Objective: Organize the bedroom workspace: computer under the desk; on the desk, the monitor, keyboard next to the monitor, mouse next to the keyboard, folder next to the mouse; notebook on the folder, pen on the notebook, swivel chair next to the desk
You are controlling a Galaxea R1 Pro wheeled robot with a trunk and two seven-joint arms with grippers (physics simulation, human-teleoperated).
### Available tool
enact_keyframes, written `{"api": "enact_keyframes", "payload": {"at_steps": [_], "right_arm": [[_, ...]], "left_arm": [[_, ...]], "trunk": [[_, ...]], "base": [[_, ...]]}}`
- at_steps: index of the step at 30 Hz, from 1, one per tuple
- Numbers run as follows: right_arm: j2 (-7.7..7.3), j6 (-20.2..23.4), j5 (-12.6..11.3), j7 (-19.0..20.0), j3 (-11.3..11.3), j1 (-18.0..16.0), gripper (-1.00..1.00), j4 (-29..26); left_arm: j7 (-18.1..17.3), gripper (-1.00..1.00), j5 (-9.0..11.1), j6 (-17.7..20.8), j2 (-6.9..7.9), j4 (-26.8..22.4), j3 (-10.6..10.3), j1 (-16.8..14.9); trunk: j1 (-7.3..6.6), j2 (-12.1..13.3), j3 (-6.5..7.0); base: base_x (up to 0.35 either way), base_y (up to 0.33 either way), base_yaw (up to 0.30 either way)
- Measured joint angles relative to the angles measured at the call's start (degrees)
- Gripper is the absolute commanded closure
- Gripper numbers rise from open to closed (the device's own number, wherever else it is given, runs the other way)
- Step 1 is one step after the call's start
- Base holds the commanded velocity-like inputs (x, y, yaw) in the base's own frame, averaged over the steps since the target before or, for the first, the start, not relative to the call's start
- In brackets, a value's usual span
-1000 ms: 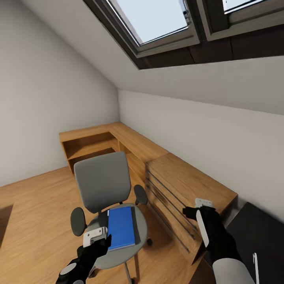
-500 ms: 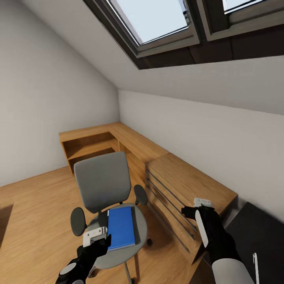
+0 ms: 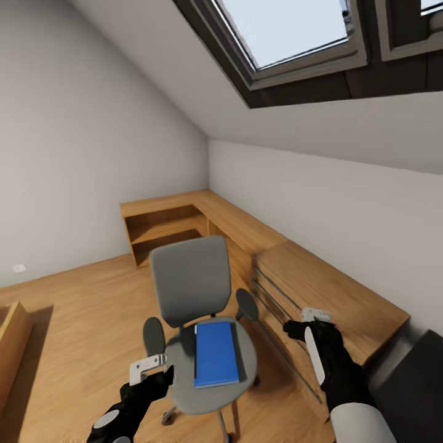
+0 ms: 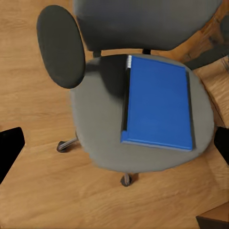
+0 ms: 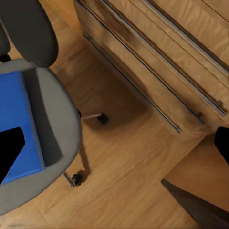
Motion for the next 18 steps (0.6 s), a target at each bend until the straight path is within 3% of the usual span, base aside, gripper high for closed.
{"api": "enact_keyframes", "payload": {"at_steps": [6, 18], "right_arm": [[0.12, 0.1, -0.1, 0.1, 0.0, 0.0, -1.00, 0.0], [0.27, 0.1, -0.1, 0.0, 0.0, 0.0, -1.00, 0.0]], "left_arm": [[0.0, -1.00, 0.0, 0.0, 0.00, 0.0, 0.0, 0.0], [0.0, -1.00, 0.0, 0.0, 0.03, 0.0, 0.0, 0.0]], "trunk": [[0.00, 0.0, -0.12], [0.00, 0.0, -0.62]], "base": [[0.000, 0.099, 0.215], [0.012, 0.017, 0.087]]}}
